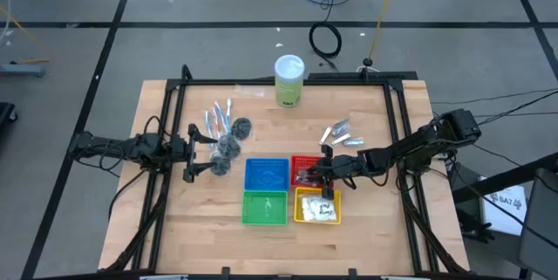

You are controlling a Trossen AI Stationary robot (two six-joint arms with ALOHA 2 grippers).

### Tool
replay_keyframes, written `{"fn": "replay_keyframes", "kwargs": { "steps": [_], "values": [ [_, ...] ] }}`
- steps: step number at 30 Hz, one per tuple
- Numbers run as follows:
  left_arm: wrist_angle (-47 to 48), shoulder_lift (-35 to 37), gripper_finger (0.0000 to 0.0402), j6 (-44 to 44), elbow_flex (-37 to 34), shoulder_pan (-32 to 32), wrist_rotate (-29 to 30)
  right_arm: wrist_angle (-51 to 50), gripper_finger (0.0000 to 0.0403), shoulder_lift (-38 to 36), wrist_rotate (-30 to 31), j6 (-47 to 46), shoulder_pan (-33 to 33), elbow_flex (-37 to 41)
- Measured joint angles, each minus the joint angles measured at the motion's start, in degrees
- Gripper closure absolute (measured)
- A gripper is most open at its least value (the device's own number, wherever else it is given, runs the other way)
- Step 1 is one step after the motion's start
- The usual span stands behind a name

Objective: Pick & Place Travel size toiletries
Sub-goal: Put the nail cutter into the red basket

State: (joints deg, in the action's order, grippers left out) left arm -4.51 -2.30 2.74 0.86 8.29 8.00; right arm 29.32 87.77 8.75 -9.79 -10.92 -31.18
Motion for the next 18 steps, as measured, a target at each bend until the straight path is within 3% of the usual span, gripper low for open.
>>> {"fn": "replay_keyframes", "kwargs": {
  "steps": [18],
  "values": [
    [0.00, 0.01, 0.0055, 0.00, 0.01, -0.01, 0.01, 2.19, 0.0224, -0.02, -0.02, -1.52, 0.00, 0.02]
  ]
}}
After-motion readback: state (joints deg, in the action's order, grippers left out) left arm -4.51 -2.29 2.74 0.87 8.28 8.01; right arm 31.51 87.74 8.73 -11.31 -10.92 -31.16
